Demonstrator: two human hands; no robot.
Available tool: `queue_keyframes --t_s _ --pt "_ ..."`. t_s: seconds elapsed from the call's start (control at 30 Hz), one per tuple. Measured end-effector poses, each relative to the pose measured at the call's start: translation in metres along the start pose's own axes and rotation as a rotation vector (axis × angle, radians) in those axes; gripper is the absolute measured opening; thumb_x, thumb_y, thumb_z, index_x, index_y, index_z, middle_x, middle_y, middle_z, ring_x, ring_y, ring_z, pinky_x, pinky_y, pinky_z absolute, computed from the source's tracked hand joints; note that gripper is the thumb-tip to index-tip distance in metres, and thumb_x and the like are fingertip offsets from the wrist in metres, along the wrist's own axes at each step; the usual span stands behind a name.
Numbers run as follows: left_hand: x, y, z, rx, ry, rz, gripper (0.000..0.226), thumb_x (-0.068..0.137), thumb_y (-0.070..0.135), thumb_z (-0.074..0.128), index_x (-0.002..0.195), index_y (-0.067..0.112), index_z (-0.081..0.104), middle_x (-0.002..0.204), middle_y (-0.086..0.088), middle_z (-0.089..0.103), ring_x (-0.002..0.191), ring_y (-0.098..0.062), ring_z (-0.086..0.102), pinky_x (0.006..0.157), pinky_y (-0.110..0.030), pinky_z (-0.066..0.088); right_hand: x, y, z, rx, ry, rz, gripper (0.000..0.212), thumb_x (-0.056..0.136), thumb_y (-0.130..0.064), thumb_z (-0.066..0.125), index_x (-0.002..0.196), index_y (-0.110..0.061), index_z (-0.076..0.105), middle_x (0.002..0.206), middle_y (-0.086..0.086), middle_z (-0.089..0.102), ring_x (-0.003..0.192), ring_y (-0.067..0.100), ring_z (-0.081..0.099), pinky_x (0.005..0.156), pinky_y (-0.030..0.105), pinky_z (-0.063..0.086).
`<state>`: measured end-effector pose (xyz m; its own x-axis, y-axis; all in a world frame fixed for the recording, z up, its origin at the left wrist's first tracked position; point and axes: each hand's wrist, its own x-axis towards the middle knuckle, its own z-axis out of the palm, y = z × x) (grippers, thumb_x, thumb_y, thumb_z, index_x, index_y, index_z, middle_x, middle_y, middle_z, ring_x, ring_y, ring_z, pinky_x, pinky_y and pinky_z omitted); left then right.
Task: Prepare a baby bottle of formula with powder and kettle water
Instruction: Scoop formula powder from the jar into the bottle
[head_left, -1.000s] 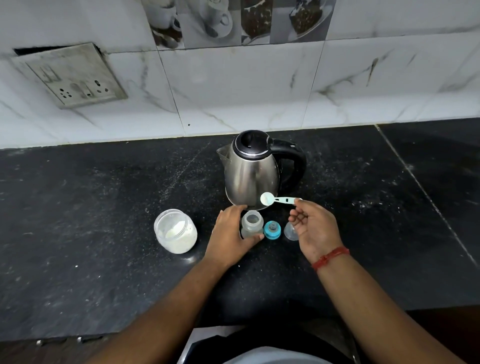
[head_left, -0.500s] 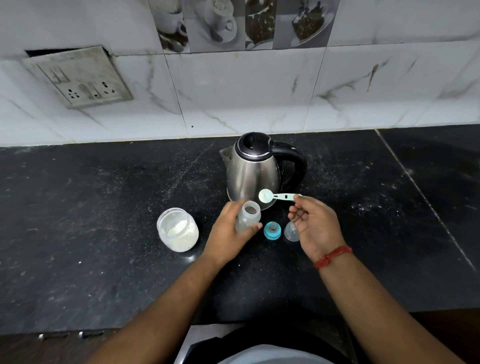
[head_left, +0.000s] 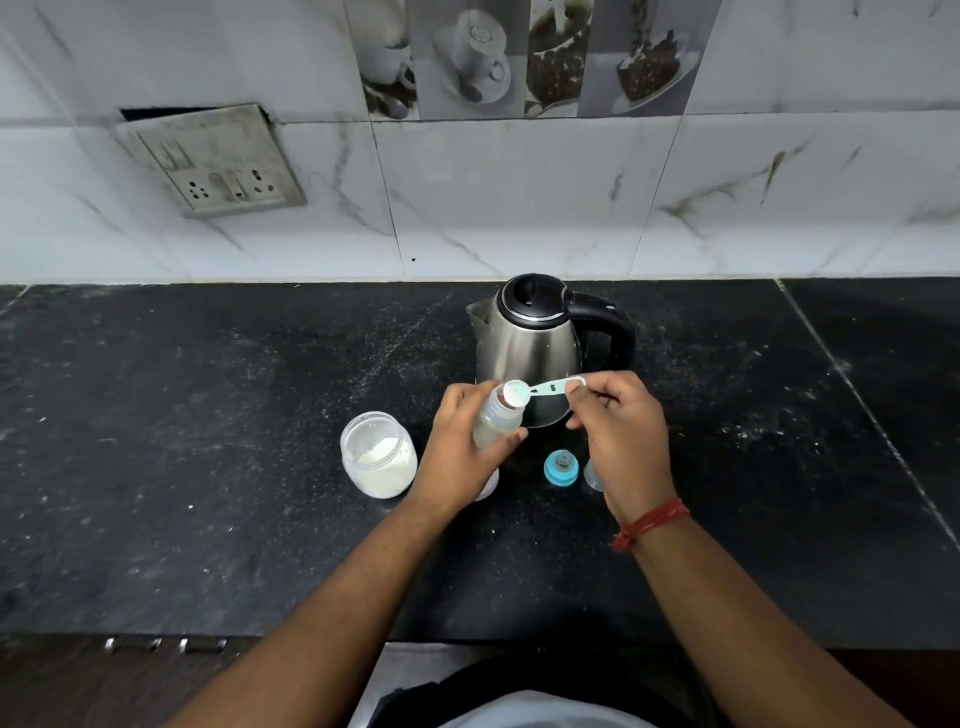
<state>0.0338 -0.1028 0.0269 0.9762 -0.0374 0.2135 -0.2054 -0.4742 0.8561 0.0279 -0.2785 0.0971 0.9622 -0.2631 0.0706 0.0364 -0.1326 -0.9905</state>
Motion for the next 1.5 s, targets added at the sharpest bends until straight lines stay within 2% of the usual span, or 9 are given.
queue_keyframes --t_s 0.33,0.67,0.8,0.9,1.0,1.1,1.2,1.37,1.5 --pt "-0.003 0.007 -0.004 -0.047 0.031 0.044 0.050 0.085 0.025 0.083 0.129 0.030 0.060 0.121 0.002 0.052 0.119 0.000 0.052 0.103 -0.010 0.036 -0.015 -0.004 0.004 -0.480 -0.140 -0.682 0.007 0.090 -0.001 0.069 0.095 -0.003 0.074 0.093 0.000 0.053 0.083 0.003 0.050 0.077 0.018 0.046" --pt "0.002 0.010 -0.007 -0.063 0.026 0.053 0.049 0.086 0.025 0.083 0.130 0.027 0.060 0.123 0.003 0.052 0.120 -0.004 0.053 0.104 -0.015 0.040 -0.013 -0.002 -0.001 -0.490 -0.146 -0.749 0.009 0.091 0.000 0.067 0.097 -0.002 0.074 0.092 0.004 0.058 0.082 0.009 0.055 0.075 0.020 0.048" --pt "0.004 0.011 -0.006 -0.063 0.012 0.049 0.052 0.086 0.025 0.083 0.132 0.023 0.061 0.124 0.003 0.053 0.121 -0.003 0.052 0.105 -0.015 0.039 -0.008 -0.001 -0.002 -0.392 -0.140 -0.620 0.008 0.094 -0.007 0.066 0.095 -0.006 0.074 0.093 -0.002 0.058 0.075 0.011 0.062 0.070 0.028 0.056" --pt "0.004 0.009 -0.005 -0.042 0.001 0.052 0.055 0.086 0.025 0.084 0.135 0.023 0.059 0.125 0.003 0.055 0.122 -0.001 0.051 0.105 -0.011 0.036 -0.008 -0.007 -0.002 -0.178 -0.097 -0.373 0.008 0.095 -0.002 0.066 0.091 -0.002 0.072 0.090 0.005 0.061 0.059 0.016 0.066 0.055 0.030 0.059" --pt "0.005 0.006 -0.002 -0.037 -0.016 0.041 0.056 0.086 0.027 0.083 0.136 0.026 0.058 0.127 0.005 0.058 0.123 0.000 0.053 0.105 -0.015 0.039 -0.006 -0.009 -0.005 0.049 -0.052 -0.090 0.009 0.096 -0.004 0.064 0.090 -0.002 0.070 0.077 0.015 0.064 0.054 0.019 0.064 0.052 0.028 0.055" --pt "0.004 0.003 0.002 -0.084 -0.034 -0.016 0.054 0.084 0.033 0.083 0.133 0.028 0.060 0.128 0.008 0.062 0.123 -0.007 0.057 0.107 -0.026 0.045 -0.001 -0.006 -0.013 0.298 -0.003 0.200 0.012 0.098 -0.006 0.060 0.089 -0.004 0.067 0.060 0.005 0.061 0.054 0.015 0.060 0.053 0.028 0.054" --pt "0.003 0.000 0.007 -0.142 -0.057 -0.065 0.046 0.084 0.026 0.083 0.125 0.029 0.062 0.120 0.012 0.068 0.115 -0.008 0.063 0.101 -0.024 0.048 0.005 0.003 -0.021 0.495 0.087 0.406 0.009 0.097 -0.005 0.060 0.089 -0.005 0.065 0.066 0.002 0.058 0.058 0.012 0.059 0.054 0.026 0.054" --pt "-0.001 -0.005 0.017 -0.165 -0.112 -0.167 0.046 0.084 0.018 0.084 0.123 0.030 0.062 0.114 0.016 0.070 0.108 0.002 0.063 0.093 -0.009 0.044 0.010 0.022 -0.032 0.548 0.196 0.521 0.005 0.097 -0.007 0.061 0.093 -0.006 0.064 0.071 0.003 0.056 0.058 0.012 0.059 0.053 0.026 0.054" --pt "0.001 -0.011 0.023 -0.132 -0.114 -0.179 0.043 0.084 0.015 0.083 0.113 0.036 0.060 0.108 0.015 0.069 0.102 0.002 0.063 0.090 -0.012 0.046 0.010 0.024 -0.036 0.523 0.193 0.520 0.007 0.098 -0.008 0.059 0.092 -0.008 0.063 0.071 0.002 0.056 0.058 0.012 0.059 0.053 0.026 0.054"
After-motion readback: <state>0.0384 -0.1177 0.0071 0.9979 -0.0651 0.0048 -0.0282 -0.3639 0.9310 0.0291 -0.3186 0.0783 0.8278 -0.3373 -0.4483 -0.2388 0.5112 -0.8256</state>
